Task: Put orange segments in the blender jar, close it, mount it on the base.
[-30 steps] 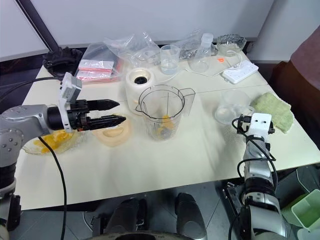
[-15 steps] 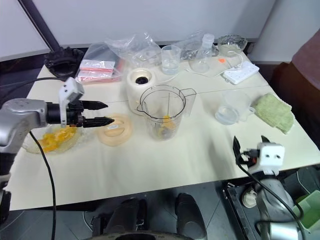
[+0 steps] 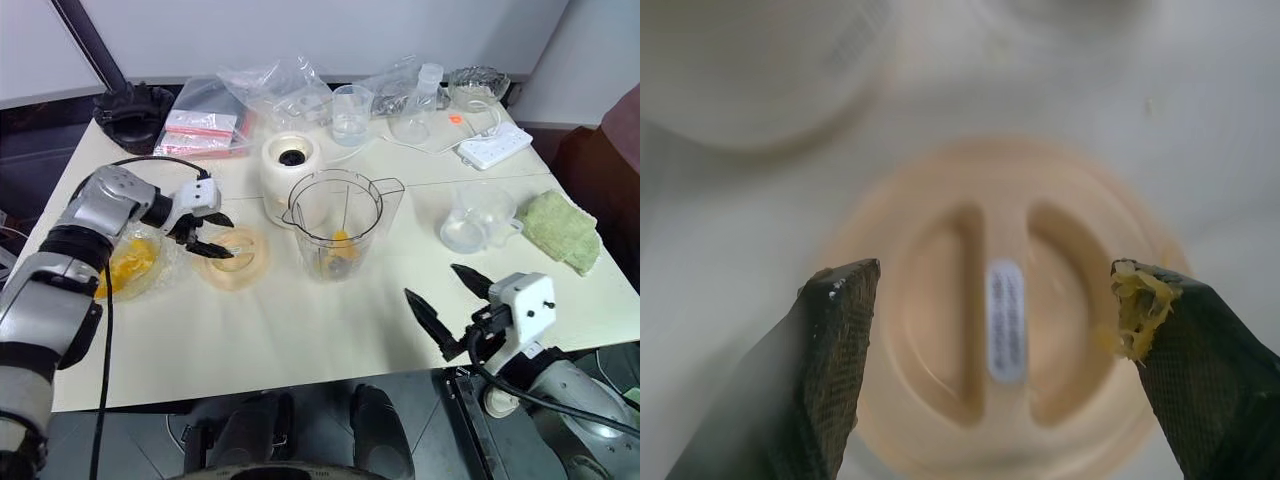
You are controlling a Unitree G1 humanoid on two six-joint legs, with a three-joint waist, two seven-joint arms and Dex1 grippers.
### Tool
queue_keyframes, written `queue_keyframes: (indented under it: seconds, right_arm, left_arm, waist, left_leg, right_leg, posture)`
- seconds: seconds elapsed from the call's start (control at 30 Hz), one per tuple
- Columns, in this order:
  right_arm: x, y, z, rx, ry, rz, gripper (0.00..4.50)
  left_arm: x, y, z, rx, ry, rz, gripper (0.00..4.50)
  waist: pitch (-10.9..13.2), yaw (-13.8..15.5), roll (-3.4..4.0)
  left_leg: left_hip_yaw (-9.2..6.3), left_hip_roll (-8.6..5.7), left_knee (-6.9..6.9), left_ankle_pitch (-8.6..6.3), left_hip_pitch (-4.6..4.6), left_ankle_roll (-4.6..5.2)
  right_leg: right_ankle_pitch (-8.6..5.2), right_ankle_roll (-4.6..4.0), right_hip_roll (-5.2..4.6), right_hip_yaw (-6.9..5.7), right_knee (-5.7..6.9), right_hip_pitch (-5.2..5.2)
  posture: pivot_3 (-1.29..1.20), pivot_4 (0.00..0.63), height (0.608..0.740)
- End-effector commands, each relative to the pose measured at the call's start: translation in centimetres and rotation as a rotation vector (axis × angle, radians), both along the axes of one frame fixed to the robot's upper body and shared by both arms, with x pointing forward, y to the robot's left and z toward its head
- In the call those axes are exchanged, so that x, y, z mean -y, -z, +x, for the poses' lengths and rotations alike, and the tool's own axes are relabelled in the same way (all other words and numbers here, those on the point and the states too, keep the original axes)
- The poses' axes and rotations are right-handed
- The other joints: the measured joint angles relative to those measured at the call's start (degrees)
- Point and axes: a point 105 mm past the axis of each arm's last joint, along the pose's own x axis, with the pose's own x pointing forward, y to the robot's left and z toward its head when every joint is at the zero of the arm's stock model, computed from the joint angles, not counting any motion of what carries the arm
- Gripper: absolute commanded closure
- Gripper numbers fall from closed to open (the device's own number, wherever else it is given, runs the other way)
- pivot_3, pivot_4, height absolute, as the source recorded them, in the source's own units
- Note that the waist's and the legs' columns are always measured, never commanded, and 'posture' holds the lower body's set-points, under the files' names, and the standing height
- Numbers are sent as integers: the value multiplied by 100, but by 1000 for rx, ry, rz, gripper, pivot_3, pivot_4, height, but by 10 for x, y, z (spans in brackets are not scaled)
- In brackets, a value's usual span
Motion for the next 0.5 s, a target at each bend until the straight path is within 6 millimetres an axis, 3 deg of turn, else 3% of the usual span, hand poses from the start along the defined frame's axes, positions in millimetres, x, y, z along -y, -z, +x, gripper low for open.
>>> queue_keyframes:
  seconds: [0.03,0.47,0.5]
  right_arm:
    - [-20,-12,-3,10,-78,12,22]
    - [-43,-25,0,12,-161,-23,22]
    - [-43,-24,0,10,-159,-26,1]
  left_arm:
    - [2,2,8,49,9,65,599]
    - [20,38,15,56,-35,127,599]
    - [20,40,15,50,-40,131,867]
  waist:
    - [-2,25,-4]
    - [-23,120,-39]
    - [-23,119,-39]
  left_leg:
    - [-1,0,1,0,0,0]
    - [-6,0,22,0,11,0]
    - [-8,-1,22,0,16,1]
  right_leg:
    - [0,0,0,-1,0,1]
    - [3,-1,-6,-3,5,27]
    - [3,-1,-5,-5,6,32]
  posture:
    - [0,150,740]
    - [0,150,740]
    - [0,150,740]
